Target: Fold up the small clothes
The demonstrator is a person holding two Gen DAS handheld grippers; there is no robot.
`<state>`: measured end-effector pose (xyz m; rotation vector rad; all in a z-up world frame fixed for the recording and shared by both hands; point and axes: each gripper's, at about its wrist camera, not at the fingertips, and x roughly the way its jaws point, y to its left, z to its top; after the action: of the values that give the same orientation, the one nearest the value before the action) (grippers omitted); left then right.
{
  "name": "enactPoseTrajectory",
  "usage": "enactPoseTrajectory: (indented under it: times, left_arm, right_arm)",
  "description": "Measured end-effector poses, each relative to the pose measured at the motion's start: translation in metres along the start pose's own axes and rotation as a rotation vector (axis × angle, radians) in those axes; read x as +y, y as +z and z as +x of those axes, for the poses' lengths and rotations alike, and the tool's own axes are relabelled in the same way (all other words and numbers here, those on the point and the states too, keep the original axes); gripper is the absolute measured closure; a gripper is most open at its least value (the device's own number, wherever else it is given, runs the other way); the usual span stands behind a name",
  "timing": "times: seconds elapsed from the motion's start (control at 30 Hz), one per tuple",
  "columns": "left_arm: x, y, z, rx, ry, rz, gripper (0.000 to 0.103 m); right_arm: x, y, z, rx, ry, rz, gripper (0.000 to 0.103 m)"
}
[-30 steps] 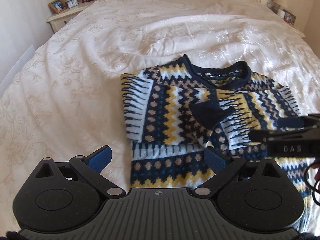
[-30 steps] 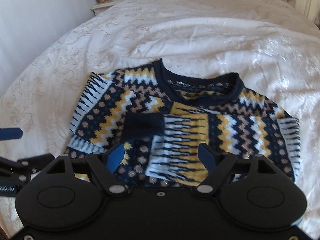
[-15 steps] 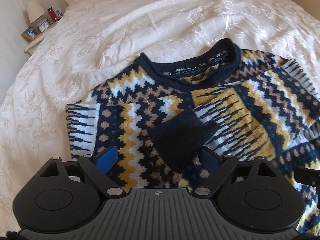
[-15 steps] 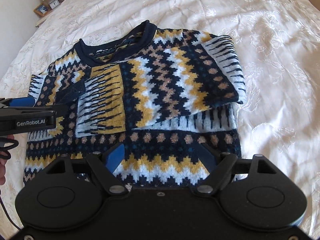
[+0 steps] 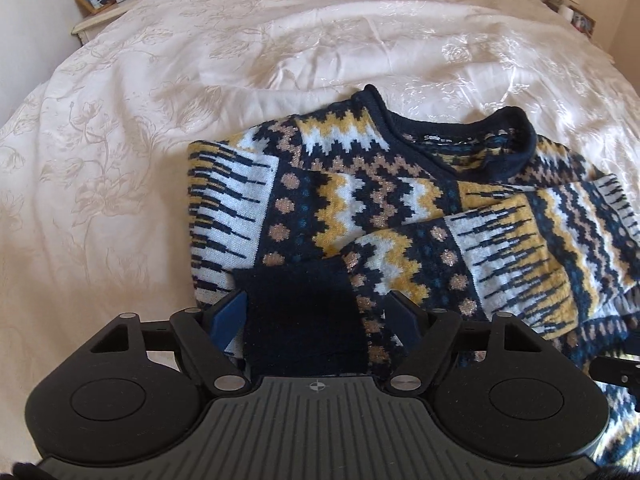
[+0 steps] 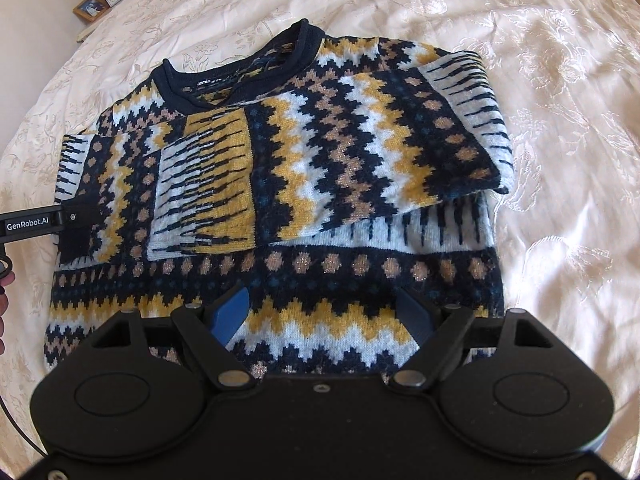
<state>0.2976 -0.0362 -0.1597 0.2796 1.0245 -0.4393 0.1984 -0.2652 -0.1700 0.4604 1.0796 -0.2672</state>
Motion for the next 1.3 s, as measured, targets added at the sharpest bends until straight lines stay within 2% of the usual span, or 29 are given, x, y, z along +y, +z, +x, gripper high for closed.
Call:
enactPoseTrajectory:
  times: [0.07, 0.23, 0.4, 0.5, 0.57, 0.6, 0.63, 0.67, 0.7, 0.8, 0.9, 1.03, 1.2, 1.3]
  left_arm:
    - [-0.002, 0.001, 0.002, 0.004, -0.006, 0.015, 0.045]
    - [-0.001, 0.002, 0.005, 0.012, 0.014, 0.040, 0.056]
    - [0.003, 0.006, 0.002, 0.042, 0.044, 0.008, 0.056]
    - [0.006, 0.009, 0.014, 0.123, 0.059, -0.006, 0.052]
    - [0.007, 0.008, 0.017, 0.135, 0.050, -0.001, 0.054]
    - [0.007, 0.008, 0.016, 0.123, 0.044, 0.005, 0.058]
    - [0.006, 0.009, 0.014, 0.111, 0.040, 0.011, 0.083]
    - [0.005, 0.010, 0.011, 0.109, 0.065, 0.016, 0.099]
    - [0.006, 0.012, 0.006, 0.093, 0.083, 0.007, 0.099]
    - [0.017, 0.017, -0.014, 0.004, 0.077, -0.070, 0.099]
    - [0.026, 0.023, -0.021, -0.023, 0.090, -0.103, 0.099]
    - [0.030, 0.024, -0.013, -0.010, 0.115, -0.100, 0.099]
    - [0.033, 0.018, 0.011, 0.108, 0.118, -0.136, 0.096]
    - [0.030, 0.018, 0.021, 0.162, 0.120, -0.128, 0.095]
  right_arm:
    - [0.001, 0.000, 0.000, 0.000, 0.000, -0.001, 0.021]
    - [0.001, 0.000, 0.002, 0.002, -0.003, -0.010, 0.021]
    - [0.003, -0.001, 0.002, 0.003, -0.007, -0.012, 0.021]
    - [0.002, -0.001, 0.002, 0.004, 0.000, -0.006, 0.021]
    - [0.002, -0.001, 0.002, 0.007, 0.001, -0.006, 0.021]
    - [0.003, -0.001, 0.003, 0.009, 0.001, -0.008, 0.021]
    - [0.003, 0.000, 0.002, 0.010, 0.002, -0.011, 0.021]
    - [0.003, 0.000, 0.001, 0.007, 0.004, -0.012, 0.021]
    - [0.003, 0.000, 0.001, 0.005, 0.005, -0.011, 0.021]
    - [0.004, 0.004, -0.004, -0.007, -0.004, -0.009, 0.021]
    - [0.003, 0.010, -0.009, -0.036, -0.019, -0.011, 0.021]
    - [-0.002, 0.027, -0.010, -0.084, -0.048, -0.017, 0.021]
    - [-0.013, 0.058, 0.003, -0.115, -0.075, -0.009, 0.021]
    - [-0.021, 0.073, 0.024, -0.079, -0.119, -0.006, 0.021]
